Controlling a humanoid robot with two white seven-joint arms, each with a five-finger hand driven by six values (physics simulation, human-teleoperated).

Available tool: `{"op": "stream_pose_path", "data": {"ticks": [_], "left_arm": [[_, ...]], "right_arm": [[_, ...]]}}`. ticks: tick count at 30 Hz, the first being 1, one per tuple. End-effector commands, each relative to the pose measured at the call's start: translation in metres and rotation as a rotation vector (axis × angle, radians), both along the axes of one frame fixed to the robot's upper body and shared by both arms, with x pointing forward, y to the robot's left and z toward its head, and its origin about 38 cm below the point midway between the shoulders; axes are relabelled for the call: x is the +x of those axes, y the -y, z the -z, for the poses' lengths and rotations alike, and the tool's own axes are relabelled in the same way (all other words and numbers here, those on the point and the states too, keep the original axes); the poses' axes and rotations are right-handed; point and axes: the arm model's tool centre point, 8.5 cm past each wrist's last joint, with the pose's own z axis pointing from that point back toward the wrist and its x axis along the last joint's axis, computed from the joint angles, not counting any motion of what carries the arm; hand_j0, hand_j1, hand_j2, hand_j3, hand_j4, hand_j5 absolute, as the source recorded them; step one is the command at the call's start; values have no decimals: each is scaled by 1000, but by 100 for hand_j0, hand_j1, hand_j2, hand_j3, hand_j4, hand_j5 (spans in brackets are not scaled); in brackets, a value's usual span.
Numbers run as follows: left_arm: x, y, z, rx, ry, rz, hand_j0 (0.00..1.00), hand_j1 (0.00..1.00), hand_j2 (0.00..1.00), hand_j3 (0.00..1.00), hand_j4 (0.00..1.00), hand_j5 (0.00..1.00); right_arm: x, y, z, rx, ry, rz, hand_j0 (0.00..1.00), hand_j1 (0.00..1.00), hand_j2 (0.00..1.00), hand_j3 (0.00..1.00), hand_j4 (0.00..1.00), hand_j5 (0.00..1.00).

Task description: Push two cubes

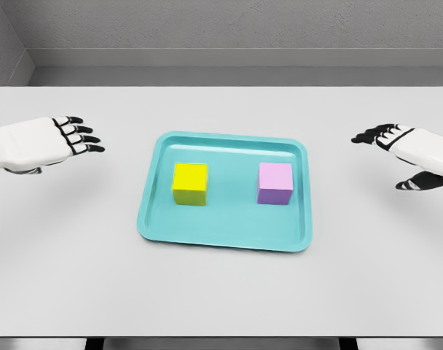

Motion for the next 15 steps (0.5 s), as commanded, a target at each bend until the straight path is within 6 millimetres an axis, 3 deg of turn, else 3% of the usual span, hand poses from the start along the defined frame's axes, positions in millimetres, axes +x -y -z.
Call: {"op": "stream_pose_path", "data": {"ticks": [1, 3, 8, 9, 10, 12, 15], "left_arm": [[0, -2, 2, 15, -3, -5, 88, 88, 88, 88, 88, 88], [0, -5, 4, 44, -19, -18, 74, 74, 74, 74, 74, 74], [0, -4, 4, 49, -19, -17, 73, 73, 73, 73, 73, 73], [0, -2, 8, 58, -18, -15, 73, 73, 73, 73, 73, 73], [1, -1, 10, 66, -18, -13, 73, 73, 73, 73, 73, 73], [1, 5, 18, 61, -30, -4, 73, 73, 73, 73, 73, 73], [2, 16, 27, 53, -36, 16, 74, 74, 74, 74, 74, 74]], "right_arm": [[-1, -5, 6, -4, -19, -13, 100, 100, 100, 100, 100, 100], [-1, -7, 6, 1, -21, -20, 100, 100, 100, 100, 100, 100], [6, -1, -11, -5, 19, -9, 100, 100, 100, 100, 100, 100], [14, 1, -33, -27, 68, -8, 89, 89, 89, 89, 89, 89], [15, 3, -41, -46, 82, -9, 87, 87, 87, 87, 87, 87], [18, -2, -40, -90, 90, -16, 83, 83, 83, 83, 83, 83], [29, -22, -15, -161, 37, -60, 79, 79, 79, 79, 79, 79]]}}
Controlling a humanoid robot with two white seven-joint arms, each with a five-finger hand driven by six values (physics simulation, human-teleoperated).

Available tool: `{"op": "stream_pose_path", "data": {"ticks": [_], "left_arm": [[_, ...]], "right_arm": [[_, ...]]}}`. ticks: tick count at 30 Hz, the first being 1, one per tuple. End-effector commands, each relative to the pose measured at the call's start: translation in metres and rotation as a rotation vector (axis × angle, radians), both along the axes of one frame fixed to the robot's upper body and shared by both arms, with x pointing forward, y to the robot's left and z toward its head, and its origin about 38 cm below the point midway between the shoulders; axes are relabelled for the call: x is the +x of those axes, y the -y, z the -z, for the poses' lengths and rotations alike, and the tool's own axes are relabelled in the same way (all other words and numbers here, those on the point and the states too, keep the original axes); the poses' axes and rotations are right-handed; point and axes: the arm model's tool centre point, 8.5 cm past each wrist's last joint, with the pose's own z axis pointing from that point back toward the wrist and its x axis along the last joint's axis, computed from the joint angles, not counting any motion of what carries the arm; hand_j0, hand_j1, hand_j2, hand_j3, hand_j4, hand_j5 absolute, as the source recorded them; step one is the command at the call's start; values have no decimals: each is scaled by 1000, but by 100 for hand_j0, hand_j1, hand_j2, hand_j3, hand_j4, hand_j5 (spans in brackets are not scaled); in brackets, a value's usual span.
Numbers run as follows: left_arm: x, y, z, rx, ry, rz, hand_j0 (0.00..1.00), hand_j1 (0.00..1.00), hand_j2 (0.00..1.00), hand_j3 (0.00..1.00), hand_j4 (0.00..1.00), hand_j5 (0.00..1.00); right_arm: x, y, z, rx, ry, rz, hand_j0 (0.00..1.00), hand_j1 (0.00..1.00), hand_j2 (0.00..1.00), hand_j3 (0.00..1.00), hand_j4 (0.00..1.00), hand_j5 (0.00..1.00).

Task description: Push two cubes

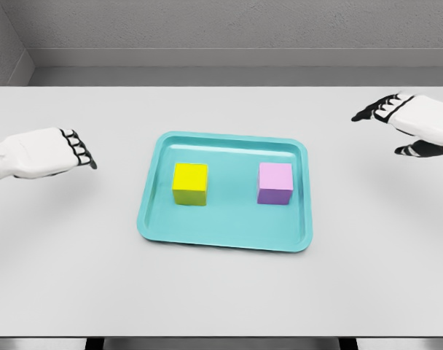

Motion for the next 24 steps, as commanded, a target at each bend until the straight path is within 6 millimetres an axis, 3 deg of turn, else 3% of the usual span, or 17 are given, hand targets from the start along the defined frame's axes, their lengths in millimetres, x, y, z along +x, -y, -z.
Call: {"op": "stream_pose_path", "data": {"ticks": [1, 3, 6, 9, 10, 14, 24], "left_arm": [[1, 9, 9, -2, -8, 15, 74, 74, 74, 74, 74, 74], [5, 19, 16, -14, -11, 19, 74, 74, 74, 74, 74, 74], [7, 27, 25, -18, -34, 22, 74, 74, 74, 74, 74, 74], [11, 37, 26, -28, -31, 28, 74, 74, 74, 74, 74, 74], [13, 37, 27, -31, -33, 24, 74, 74, 74, 74, 74, 74], [21, 40, 23, -27, -26, 18, 74, 74, 74, 74, 74, 74], [20, 78, 19, -60, -18, 112, 75, 75, 75, 75, 75, 75]], "right_arm": [[2, -9, 32, -69, -78, -14, 79, 79, 79, 79, 79, 79], [9, -17, 36, -104, -97, -38, 72, 72, 72, 72, 72, 72], [14, -12, 44, -117, -117, -14, 72, 72, 72, 72, 72, 72], [24, -24, 75, -32, -179, 3, 71, 71, 71, 71, 71, 71], [24, -25, 77, -30, -183, 2, 62, 62, 62, 62, 62, 62], [25, -41, 94, -3, -218, -20, 62, 62, 62, 62, 62, 62], [16, -65, 90, -5, -193, -90, 60, 60, 60, 60, 60, 60]]}}
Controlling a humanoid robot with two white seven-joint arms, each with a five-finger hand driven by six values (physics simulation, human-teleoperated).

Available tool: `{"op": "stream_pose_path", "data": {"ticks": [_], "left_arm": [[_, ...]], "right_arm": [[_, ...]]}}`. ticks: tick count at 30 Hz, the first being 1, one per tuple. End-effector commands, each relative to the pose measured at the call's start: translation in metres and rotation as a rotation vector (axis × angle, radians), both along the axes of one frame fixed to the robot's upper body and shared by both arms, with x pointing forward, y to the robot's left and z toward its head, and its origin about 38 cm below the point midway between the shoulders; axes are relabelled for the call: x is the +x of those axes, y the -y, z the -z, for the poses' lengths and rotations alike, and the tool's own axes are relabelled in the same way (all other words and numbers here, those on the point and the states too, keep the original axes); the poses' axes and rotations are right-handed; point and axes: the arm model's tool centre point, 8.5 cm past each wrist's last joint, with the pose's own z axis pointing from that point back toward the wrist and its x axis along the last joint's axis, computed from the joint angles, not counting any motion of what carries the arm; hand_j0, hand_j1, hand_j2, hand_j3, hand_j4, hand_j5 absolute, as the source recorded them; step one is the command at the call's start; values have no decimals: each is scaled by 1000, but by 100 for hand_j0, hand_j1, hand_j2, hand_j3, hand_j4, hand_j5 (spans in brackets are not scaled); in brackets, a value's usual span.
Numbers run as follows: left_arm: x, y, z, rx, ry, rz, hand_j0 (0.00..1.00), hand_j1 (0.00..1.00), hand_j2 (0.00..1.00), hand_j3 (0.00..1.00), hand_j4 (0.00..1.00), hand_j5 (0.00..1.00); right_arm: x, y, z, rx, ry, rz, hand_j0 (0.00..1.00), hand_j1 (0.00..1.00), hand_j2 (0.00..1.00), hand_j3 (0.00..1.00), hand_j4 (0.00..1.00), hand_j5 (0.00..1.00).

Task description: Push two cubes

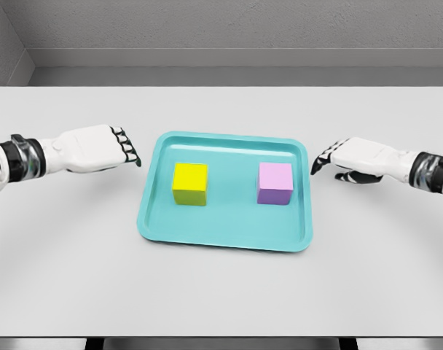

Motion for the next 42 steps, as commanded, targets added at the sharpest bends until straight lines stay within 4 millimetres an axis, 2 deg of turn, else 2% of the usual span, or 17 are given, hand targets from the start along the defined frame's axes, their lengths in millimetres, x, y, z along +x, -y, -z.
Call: {"op": "stream_pose_path", "data": {"ticks": [1, 4, 15, 20, 24, 33, 39, 42], "left_arm": [[-5, 15, 4, -13, -9, 38, 75, 75, 75, 75, 75, 75], [-7, 21, 2, -18, -4, 57, 75, 75, 75, 75, 75, 75], [-11, 23, 7, -21, -16, 62, 76, 76, 76, 76, 76, 76], [-14, 26, 6, -24, -14, 73, 76, 76, 76, 76, 76, 76], [-15, 26, 8, -25, -18, 74, 76, 76, 76, 76, 76, 76], [-17, 34, 14, -29, -33, 88, 76, 76, 76, 76, 76, 76], [-16, 43, 15, -38, -36, 98, 76, 76, 76, 76, 76, 76], [-15, 48, 14, -41, -37, 103, 76, 76, 76, 76, 76, 76]], "right_arm": [[-3, -11, -9, 7, 28, -35, 60, 60, 60, 60, 60, 60], [-10, -21, -12, 9, 44, -68, 59, 59, 59, 59, 59, 59], [-11, -21, -16, 4, 55, -74, 58, 58, 58, 58, 58, 58], [-20, -26, -15, 1, 57, -97, 57, 57, 57, 57, 57, 57], [-29, -33, -24, -9, 86, -134, 57, 57, 57, 57, 57, 57], [-34, -42, -11, -16, 57, -157, 57, 57, 57, 57, 57, 57], [-33, -49, -8, 11, 52, -158, 57, 57, 57, 57, 57, 57], [-29, -47, 2, 27, 25, -135, 57, 57, 57, 57, 57, 57]]}}
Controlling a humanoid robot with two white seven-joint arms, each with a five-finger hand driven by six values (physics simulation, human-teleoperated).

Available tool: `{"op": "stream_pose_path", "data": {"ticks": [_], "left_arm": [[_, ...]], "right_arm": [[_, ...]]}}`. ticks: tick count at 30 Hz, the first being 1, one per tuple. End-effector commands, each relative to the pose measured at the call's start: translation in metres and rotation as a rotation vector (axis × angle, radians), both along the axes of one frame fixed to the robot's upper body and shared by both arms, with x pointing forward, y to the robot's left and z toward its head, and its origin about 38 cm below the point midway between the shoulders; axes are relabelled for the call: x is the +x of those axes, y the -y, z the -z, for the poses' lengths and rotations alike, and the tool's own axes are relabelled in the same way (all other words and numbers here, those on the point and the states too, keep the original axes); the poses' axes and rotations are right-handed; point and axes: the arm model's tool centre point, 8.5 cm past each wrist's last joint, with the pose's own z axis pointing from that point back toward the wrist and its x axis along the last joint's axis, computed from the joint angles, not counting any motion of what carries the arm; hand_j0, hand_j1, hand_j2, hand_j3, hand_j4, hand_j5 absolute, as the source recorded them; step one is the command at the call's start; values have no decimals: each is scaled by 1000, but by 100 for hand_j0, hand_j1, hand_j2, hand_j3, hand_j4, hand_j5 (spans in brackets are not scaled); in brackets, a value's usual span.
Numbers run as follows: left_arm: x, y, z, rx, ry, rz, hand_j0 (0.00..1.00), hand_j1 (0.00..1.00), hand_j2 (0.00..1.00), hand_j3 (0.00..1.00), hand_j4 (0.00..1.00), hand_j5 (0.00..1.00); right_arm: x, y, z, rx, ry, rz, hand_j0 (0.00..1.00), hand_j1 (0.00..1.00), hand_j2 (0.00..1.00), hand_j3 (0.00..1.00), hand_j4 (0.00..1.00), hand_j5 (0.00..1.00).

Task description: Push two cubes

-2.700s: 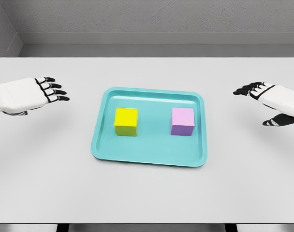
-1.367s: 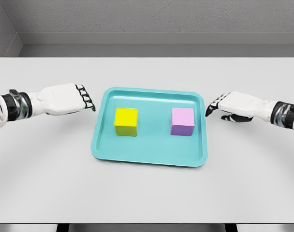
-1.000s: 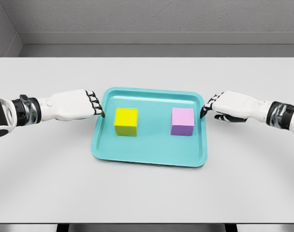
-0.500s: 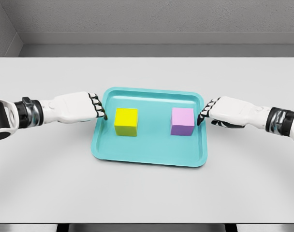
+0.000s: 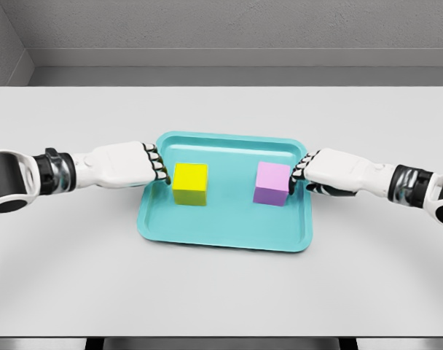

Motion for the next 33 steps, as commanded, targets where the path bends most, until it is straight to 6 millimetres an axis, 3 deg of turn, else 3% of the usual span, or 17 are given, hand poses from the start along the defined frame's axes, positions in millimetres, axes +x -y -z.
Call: {"op": "stream_pose_path", "data": {"ticks": [1, 4, 23, 27, 33], "left_arm": [[0, 7, 1, -9, -8, 5, 76, 76, 76, 76, 76, 76], [1, 14, 1, -16, -10, 14, 76, 76, 76, 76, 76, 76], [2, 32, -2, -37, -7, 35, 76, 76, 76, 76, 76, 76], [3, 38, -2, -42, -10, 42, 76, 76, 76, 76, 76, 76], [3, 47, -1, -49, -17, 52, 76, 76, 76, 76, 76, 76]], "right_arm": [[0, 1, 9, -41, -3, -10, 57, 57, 57, 57, 57, 57], [2, 3, 12, -41, -11, 1, 53, 53, 53, 53, 53, 53], [4, -18, 11, 22, -5, -22, 53, 53, 53, 53, 53, 53], [4, -17, 7, 27, 6, -21, 53, 53, 53, 53, 53, 53], [8, 1, -4, 41, 32, 26, 53, 53, 53, 53, 53, 53]]}}
